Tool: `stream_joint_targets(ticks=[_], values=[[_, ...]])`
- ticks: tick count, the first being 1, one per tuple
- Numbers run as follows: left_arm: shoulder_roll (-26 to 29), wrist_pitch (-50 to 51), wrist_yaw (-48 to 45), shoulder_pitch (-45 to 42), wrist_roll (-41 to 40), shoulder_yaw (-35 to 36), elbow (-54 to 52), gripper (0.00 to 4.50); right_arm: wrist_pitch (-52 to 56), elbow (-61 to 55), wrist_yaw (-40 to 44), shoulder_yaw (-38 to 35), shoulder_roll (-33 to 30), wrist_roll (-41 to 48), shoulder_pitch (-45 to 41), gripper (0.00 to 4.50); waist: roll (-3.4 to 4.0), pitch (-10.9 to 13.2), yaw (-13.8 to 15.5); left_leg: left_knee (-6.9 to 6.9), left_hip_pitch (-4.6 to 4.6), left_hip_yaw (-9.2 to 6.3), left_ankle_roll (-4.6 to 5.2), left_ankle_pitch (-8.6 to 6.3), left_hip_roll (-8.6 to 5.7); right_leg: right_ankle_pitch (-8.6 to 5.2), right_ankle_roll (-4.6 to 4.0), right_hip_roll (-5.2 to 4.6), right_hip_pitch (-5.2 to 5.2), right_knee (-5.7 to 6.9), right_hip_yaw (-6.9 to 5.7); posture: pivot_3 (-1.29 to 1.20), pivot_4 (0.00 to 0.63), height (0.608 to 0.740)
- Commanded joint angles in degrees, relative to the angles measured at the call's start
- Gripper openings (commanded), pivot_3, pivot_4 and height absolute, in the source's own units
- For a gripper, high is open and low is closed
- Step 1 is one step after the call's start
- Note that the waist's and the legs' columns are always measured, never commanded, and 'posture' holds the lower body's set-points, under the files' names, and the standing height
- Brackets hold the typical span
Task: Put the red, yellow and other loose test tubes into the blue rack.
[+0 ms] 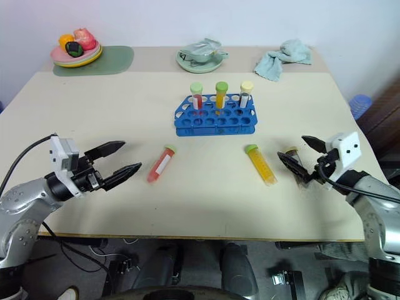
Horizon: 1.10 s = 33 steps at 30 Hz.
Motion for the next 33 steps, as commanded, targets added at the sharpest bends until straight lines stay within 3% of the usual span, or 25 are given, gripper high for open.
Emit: stream_joint_targets(ticks=[1, 15, 21, 27, 33], values=[[1.1, -0.9, -1.2, -0.1, 0.0, 1.0, -1.1, 4.29, -0.1, -1.7, 1.7, -2.4, -1.6, 1.6, 0.4, 4.50, 0.01, 0.0, 0.1, 0.00, 0.00, 0.00, 0.00, 0.00, 0.00, 0.00, 0.00, -0.01, 0.00, 0.00, 0.00, 0.00, 0.150, 0.740], [-0.6, 0.8, -0.9, -1.4, -1.6, -0.9, -2.4, 4.29, 4.3, -4.7, -0.9, -2.6, -3.6, 1.2, 0.4, 4.50, 0.01, 0.0, 0.4, 0.01, -0.03, -0.01, 0.00, 0.00, -0.01, 0.00, 0.00, -0.05, 0.02, -0.02, 0.00, 0.00, 0.150, 0.740], [-0.4, -1.6, -4.8, -1.9, -0.8, -2.6, -1.4, 4.29, 8.8, -5.9, -2.9, -2.1, -5.1, 1.8, -0.4, 4.50, 0.01, 0.0, 0.3, 0.01, -0.03, 0.00, 0.00, 0.00, -0.03, 0.00, 0.00, -0.04, 0.01, -0.02, 0.00, 0.00, 0.150, 0.740], [2.5, -2.7, -14.3, -3.7, -0.4, -6.0, 0.5, 4.29, 27.8, -2.6, -7.9, 3.0, -12.2, 2.1, -8.1, 4.50, 0.05, 0.0, 0.2, 0.01, -0.03, 0.02, 0.00, 0.00, -0.06, -0.01, -0.02, -0.03, -0.01, -0.02, 0.00, 0.00, 0.150, 0.740], [0.7, -2.8, -14.4, -5.6, -0.5, -8.6, 0.3, 4.29, 45.9, 5.2, -10.2, 9.2, -17.1, 2.5, -24.2, 4.50, 0.21, 0.2, 0.2, 0.04, -0.09, 0.01, 0.00, 0.00, -0.03, -0.01, -0.02, -0.06, -0.04, -0.04, 0.00, 0.00, 0.150, 0.740]])
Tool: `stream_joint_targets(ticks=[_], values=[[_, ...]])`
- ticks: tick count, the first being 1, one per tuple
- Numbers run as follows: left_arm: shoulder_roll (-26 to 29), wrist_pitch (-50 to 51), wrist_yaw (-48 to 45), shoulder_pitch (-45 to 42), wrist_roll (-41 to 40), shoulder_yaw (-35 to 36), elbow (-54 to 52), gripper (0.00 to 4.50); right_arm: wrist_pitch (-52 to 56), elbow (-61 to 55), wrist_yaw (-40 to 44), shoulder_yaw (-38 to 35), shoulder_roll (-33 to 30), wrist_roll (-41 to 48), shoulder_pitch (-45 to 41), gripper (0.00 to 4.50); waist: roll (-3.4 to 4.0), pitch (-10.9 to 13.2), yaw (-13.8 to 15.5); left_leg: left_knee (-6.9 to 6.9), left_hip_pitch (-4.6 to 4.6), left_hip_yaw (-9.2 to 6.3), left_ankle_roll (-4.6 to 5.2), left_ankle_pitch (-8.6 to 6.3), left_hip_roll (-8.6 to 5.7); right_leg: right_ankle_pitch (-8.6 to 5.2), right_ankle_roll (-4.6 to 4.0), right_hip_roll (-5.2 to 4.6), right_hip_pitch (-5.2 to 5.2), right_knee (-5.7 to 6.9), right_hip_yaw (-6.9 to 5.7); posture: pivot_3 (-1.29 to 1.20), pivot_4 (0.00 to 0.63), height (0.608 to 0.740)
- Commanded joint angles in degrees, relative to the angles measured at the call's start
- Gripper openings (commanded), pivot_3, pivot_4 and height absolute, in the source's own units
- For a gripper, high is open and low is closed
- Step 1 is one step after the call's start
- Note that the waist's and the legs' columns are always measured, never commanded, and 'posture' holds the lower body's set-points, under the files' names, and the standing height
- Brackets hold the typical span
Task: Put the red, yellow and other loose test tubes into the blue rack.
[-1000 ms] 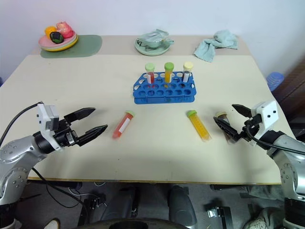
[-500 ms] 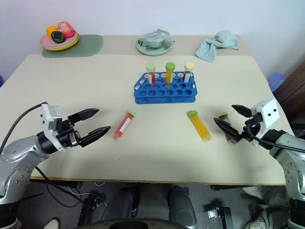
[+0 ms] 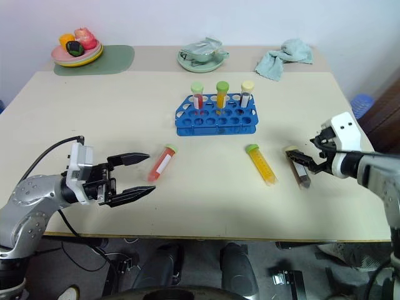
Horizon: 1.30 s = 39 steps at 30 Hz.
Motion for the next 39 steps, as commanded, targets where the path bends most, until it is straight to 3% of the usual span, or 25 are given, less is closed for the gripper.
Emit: stream_joint_targets(ticks=[1, 9, 24, 27, 29, 35, 38, 39], values=[[-1.1, -1.0, 0.3, -0.5, -0.2, -0.9, -1.0, 4.29, 10.6, 4.0, -0.9, 1.8, -2.9, 1.0, -8.3, 4.50, 0.07, 0.0, 0.0, 0.00, -0.01, 0.00, 0.00, 0.00, 0.00, 0.00, 0.00, 0.00, -0.02, 0.00, 0.00, 0.00, 0.150, 0.740], [-2.4, -1.6, 0.5, 0.7, 0.3, -2.0, -1.5, 4.29, 19.8, 14.0, 3.9, 12.1, -6.2, -0.2, -22.2, 4.50, 0.13, 0.1, 0.0, 0.00, -0.09, 0.05, 0.09, -0.05, -0.02, 0.01, 0.02, -0.02, -0.07, -0.14, 0.00, 0.00, 0.150, 0.740], [-3.2, -2.1, 1.3, 3.9, -0.3, -1.9, -2.8, 4.29, 18.2, 20.4, 8.7, 21.0, -5.5, -3.9, -23.8, 4.50, 0.15, 0.1, 0.1, 0.01, -0.11, 0.06, 0.15, -0.09, -0.03, 0.01, 0.03, -0.01, -0.08, -0.17, -0.01, 0.00, 0.150, 0.740], [-3.0, -2.1, 1.3, 4.4, -0.4, -1.6, -3.0, 4.37, 17.4, 21.4, 9.3, 21.6, -5.3, -4.7, -24.1, 3.63, 0.16, 0.1, 0.0, 0.01, -0.11, 0.06, 0.15, -0.09, -0.04, 0.01, 0.03, 0.01, -0.09, -0.17, -0.01, 0.00, 0.150, 0.740], [-2.9, -2.0, 1.5, 4.8, -0.5, -1.3, -3.2, 4.37, 17.3, 20.9, 9.6, 21.8, -4.8, -4.9, -24.0, 2.70, 0.18, 0.1, 0.0, 0.01, -0.11, 0.06, 0.15, -0.09, -0.04, 0.01, 0.03, 0.01, -0.10, -0.17, -0.01, 0.00, 0.150, 0.740], [-2.7, -1.8, 1.9, 6.0, -0.8, -0.9, -4.2, 4.37, 17.5, 20.8, 9.5, 21.6, -3.1, -5.2, -24.0, 2.70, 0.19, 0.1, 0.0, 0.01, -0.11, 0.06, 0.15, -0.09, -0.04, 0.02, 0.03, 0.01, -0.09, -0.17, 0.00, 0.00, 0.150, 0.740], [-2.4, -1.6, 2.0, 6.3, -1.2, -0.5, -4.5, 4.37, 17.5, 20.6, 9.6, 21.7, -2.3, -5.3, -24.2, 1.89, 0.19, 0.1, 0.0, 0.01, -0.11, 0.05, 0.15, -0.09, -0.04, 0.02, 0.03, 0.00, -0.09, -0.17, -0.01, 0.00, 0.150, 0.740], [-2.4, -1.5, 2.1, 6.4, -1.3, -0.4, -4.5, 4.37, 17.6, 20.4, 9.7, 21.7, -2.2, -5.2, -24.3, 1.89, 0.19, 0.1, 0.0, 0.01, -0.11, 0.05, 0.15, -0.09, -0.04, 0.02, 0.03, 0.00, -0.08, -0.17, -0.01, 0.00, 0.150, 0.740]])
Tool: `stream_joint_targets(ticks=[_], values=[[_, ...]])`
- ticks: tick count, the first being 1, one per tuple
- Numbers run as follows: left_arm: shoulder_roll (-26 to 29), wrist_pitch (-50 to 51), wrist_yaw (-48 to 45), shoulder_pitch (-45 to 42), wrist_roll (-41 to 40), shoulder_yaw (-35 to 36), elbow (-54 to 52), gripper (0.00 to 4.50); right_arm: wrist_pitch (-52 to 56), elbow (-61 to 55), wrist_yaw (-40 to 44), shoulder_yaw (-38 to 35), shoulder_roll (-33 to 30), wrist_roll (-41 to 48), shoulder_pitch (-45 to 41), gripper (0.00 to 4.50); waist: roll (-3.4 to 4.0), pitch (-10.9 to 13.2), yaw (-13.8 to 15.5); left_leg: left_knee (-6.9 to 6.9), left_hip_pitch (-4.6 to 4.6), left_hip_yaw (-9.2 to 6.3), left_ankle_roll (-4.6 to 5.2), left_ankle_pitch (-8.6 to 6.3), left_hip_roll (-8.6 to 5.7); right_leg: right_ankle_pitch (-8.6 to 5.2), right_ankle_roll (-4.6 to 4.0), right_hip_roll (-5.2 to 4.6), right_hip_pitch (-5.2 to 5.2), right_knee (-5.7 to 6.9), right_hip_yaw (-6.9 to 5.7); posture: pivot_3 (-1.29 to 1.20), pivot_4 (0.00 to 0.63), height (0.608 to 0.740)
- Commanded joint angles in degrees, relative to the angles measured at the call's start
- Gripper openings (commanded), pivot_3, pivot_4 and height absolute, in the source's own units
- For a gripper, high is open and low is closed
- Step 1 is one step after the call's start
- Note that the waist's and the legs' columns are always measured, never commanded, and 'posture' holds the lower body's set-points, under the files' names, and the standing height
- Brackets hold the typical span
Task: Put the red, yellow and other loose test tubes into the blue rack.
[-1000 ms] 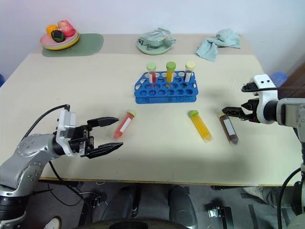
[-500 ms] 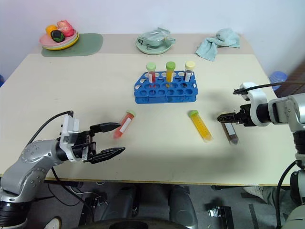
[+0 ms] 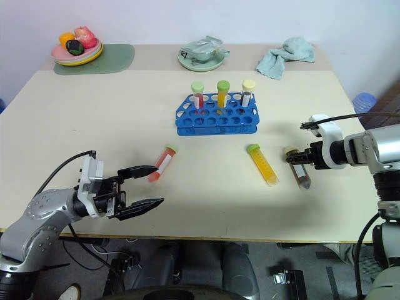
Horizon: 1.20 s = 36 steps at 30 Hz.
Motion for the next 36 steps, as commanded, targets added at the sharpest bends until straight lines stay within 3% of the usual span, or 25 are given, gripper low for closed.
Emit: stream_joint_targets(ticks=[1, 29, 33, 36], values=[[0.5, -0.6, 0.2, 0.3, -1.2, 1.9, -1.8, 4.37, 0.0, -1.2, 0.3, -0.8, 0.4, -0.4, -1.6, 1.89, 0.00, 0.0, 0.0, 0.00, 0.00, 0.00, 0.00, 0.00, 0.00, 0.00, 0.00, 0.00, 0.00, 0.00, 0.00, 0.00, 0.150, 0.740], [1.5, 0.6, 1.7, 1.1, -2.6, 3.1, -3.1, 4.37, -1.7, -2.4, -0.2, 0.3, 4.3, -2.6, 0.2, 1.89, 0.00, 0.0, 0.0, 0.00, 0.00, -0.01, 0.00, 0.00, -0.01, 0.00, 0.00, 0.01, 0.00, 0.00, 0.00, 0.00, 0.150, 0.740], [1.5, 0.7, 1.6, 0.8, -2.8, 3.0, -3.0, 4.37, -1.8, -2.4, -0.2, 0.2, 4.5, -2.8, 0.1, 0.83, 0.00, 0.0, -0.1, 0.00, 0.00, 0.00, 0.00, 0.00, -0.01, 0.00, 0.00, 0.01, 0.00, 0.00, 0.00, 0.00, 0.150, 0.740], [1.6, 0.7, 1.5, 0.5, -2.8, 2.9, -2.8, 4.37, -1.4, -3.0, -0.1, -0.3, 4.5, -2.5, 0.0, 0.80, 0.00, 0.0, -0.1, 0.00, 0.00, 0.00, 0.00, 0.00, -0.01, 0.00, 0.00, 0.01, 0.00, 0.00, 0.00, 0.00, 0.150, 0.740]])
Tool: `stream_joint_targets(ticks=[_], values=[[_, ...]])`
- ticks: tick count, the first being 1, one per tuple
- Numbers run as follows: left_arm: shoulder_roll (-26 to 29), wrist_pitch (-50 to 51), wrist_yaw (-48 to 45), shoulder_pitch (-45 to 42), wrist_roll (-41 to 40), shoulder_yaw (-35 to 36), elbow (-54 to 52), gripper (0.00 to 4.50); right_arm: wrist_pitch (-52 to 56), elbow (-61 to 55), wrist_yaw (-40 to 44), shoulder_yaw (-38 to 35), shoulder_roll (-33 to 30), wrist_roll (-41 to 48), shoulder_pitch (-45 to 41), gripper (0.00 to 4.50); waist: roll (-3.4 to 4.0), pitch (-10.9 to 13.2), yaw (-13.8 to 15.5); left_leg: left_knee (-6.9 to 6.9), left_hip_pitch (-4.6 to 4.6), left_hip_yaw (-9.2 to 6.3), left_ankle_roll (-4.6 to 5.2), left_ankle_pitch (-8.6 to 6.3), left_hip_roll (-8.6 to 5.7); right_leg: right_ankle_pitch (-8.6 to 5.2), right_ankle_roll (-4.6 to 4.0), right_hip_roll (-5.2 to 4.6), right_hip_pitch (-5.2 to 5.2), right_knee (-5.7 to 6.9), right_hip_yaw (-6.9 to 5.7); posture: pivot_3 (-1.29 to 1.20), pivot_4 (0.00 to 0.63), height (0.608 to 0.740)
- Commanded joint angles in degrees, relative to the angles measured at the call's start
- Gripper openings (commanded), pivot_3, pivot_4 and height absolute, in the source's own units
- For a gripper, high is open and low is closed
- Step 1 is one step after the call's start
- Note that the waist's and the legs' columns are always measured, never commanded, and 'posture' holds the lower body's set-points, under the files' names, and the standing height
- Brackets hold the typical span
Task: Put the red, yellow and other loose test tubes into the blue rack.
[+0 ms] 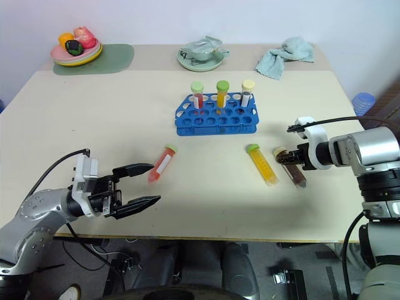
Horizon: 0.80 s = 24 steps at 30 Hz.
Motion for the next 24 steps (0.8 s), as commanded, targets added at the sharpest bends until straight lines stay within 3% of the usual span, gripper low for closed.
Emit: stream_joint_targets(ticks=[1, 6, 11, 14, 18, 24], values=[[0.5, -0.4, -0.1, -0.3, -0.9, 1.2, -1.5, 4.37, 0.1, -1.7, 0.0, -1.1, 0.0, 0.0, -0.4, 0.80, 0.00, 0.0, 0.0, 0.00, 0.00, 0.00, 0.00, 0.00, 0.00, 0.00, 0.00, 0.00, 0.00, 0.00, 0.00, 0.00, 0.150, 0.740], [0.6, -0.5, -0.3, -0.6, -0.8, 1.1, -1.2, 4.37, 0.2, -3.0, 0.4, -2.5, -0.4, 0.8, -1.1, 0.80, 0.00, 0.0, 0.0, 0.00, 0.00, 0.00, 0.00, 0.00, 0.00, 0.00, 0.00, 0.00, -0.01, 0.00, 0.00, 0.00, 0.150, 0.740], [0.4, -0.6, -0.2, -0.8, -0.8, 1.2, -1.0, 4.37, 1.0, -8.3, 1.8, -9.6, 1.4, 6.5, -3.7, 0.80, 0.05, 0.0, -0.1, 0.00, 0.00, 0.00, 0.00, 0.00, 0.00, 0.00, 0.00, 0.00, -0.01, 0.01, 0.00, 0.00, 0.150, 0.740], [0.2, -0.5, 0.0, -0.9, -0.9, 1.1, -0.8, 4.37, -2.3, -12.3, 3.4, -17.1, 6.5, 12.7, -4.3, 0.80, 0.04, 0.0, -0.1, -0.01, 0.00, -0.01, 0.00, 0.00, 0.00, 0.00, 0.00, 0.04, -0.01, 0.02, 0.00, 0.00, 0.150, 0.740], [-0.7, -0.4, 1.3, -1.9, -1.1, 1.3, 0.1, 4.37, -19.1, -13.1, 1.0, -26.2, 20.3, 16.2, -3.1, 0.80, 0.01, 0.1, -0.1, 0.00, 0.01, -0.03, 0.00, 0.00, 0.01, 0.01, 0.01, 0.08, 0.04, 0.03, -0.02, 0.00, 0.150, 0.740], [-1.7, -0.6, 4.0, -2.6, -0.9, 2.9, 1.2, 4.37, -61.7, -0.6, -9.4, -25.7, 38.0, 1.6, -3.1, 0.80, 0.00, 0.1, -0.2, 0.06, 0.00, -0.02, -0.01, 0.00, 0.00, 0.02, 0.03, 0.02, -0.03, 0.12, -0.02, 0.00, 0.150, 0.740]])
